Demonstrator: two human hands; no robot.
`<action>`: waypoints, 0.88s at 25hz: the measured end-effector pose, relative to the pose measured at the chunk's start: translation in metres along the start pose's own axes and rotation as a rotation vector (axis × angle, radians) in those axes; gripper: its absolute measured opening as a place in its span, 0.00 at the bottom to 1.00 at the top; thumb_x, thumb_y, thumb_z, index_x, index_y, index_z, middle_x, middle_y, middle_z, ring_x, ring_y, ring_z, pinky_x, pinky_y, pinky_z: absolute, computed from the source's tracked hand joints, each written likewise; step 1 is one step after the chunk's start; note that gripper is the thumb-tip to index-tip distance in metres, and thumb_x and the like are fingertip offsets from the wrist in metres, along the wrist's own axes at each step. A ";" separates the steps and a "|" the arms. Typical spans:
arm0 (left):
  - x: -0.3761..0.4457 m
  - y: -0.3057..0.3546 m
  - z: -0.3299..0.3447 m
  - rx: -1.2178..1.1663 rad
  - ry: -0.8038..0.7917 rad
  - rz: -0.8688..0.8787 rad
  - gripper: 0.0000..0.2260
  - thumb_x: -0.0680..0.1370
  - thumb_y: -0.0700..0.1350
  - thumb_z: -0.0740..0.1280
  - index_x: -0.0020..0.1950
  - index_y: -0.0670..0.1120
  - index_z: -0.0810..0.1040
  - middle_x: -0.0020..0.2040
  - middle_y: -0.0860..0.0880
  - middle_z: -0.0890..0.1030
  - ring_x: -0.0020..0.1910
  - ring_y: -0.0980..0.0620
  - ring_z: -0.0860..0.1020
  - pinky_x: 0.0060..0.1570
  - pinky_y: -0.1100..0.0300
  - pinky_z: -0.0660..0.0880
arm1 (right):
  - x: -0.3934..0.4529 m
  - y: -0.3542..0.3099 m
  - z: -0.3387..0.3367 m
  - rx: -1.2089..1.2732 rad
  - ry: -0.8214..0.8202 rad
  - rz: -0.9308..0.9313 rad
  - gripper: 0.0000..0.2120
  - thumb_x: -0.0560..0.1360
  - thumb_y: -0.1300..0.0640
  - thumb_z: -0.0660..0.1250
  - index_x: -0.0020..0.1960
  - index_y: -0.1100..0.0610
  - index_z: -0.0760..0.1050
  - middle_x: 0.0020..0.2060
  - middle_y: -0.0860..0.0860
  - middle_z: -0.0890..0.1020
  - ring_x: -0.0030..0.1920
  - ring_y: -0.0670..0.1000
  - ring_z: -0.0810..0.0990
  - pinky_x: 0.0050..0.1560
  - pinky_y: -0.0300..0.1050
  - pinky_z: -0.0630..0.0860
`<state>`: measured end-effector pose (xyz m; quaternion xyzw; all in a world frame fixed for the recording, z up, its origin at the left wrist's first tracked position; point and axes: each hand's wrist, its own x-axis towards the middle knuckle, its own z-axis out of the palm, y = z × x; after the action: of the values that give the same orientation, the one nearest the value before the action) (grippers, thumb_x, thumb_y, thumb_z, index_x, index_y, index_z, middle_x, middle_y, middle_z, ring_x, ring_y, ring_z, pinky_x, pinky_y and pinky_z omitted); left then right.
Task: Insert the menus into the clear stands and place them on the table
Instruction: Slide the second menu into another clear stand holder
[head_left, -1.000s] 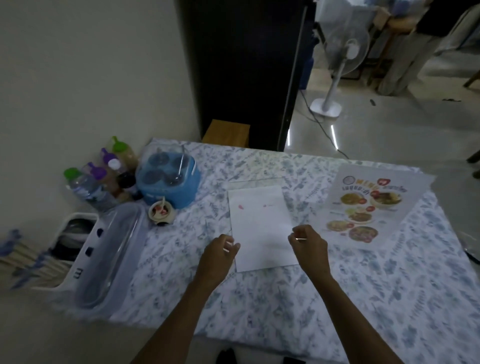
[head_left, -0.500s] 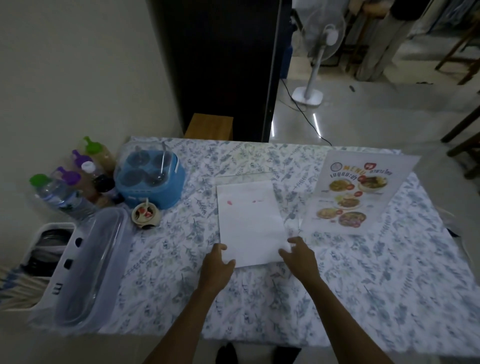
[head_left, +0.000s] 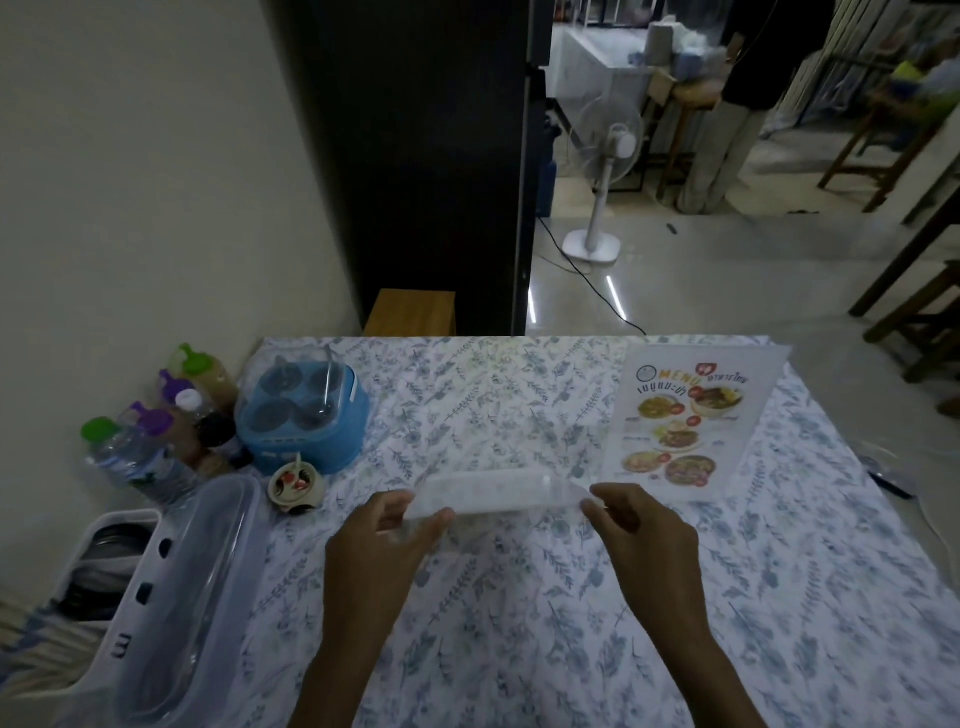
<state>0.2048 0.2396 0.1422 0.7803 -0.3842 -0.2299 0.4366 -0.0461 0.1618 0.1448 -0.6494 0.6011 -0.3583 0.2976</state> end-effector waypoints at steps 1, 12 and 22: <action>0.003 0.002 -0.003 0.003 0.000 0.033 0.17 0.67 0.57 0.79 0.53 0.54 0.83 0.48 0.57 0.83 0.47 0.62 0.81 0.44 0.66 0.76 | 0.005 -0.005 -0.003 0.014 0.021 -0.026 0.08 0.74 0.51 0.73 0.53 0.49 0.83 0.40 0.39 0.83 0.42 0.32 0.81 0.42 0.24 0.75; 0.109 0.033 0.017 0.151 0.109 0.197 0.13 0.76 0.60 0.69 0.40 0.52 0.76 0.42 0.51 0.81 0.40 0.51 0.79 0.37 0.53 0.76 | 0.122 -0.034 0.033 -0.086 0.171 -0.270 0.08 0.81 0.48 0.63 0.50 0.49 0.80 0.42 0.47 0.86 0.41 0.45 0.83 0.39 0.46 0.81; 0.176 0.044 0.027 0.327 0.043 0.151 0.17 0.78 0.60 0.65 0.36 0.50 0.72 0.34 0.51 0.77 0.34 0.49 0.76 0.32 0.57 0.68 | 0.194 -0.042 0.064 -0.613 0.153 -0.276 0.13 0.78 0.58 0.65 0.60 0.47 0.76 0.34 0.48 0.82 0.28 0.50 0.78 0.27 0.46 0.78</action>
<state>0.2734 0.0709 0.1621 0.8147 -0.4645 -0.1141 0.3280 0.0341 -0.0298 0.1640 -0.7552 0.6077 -0.2456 -0.0086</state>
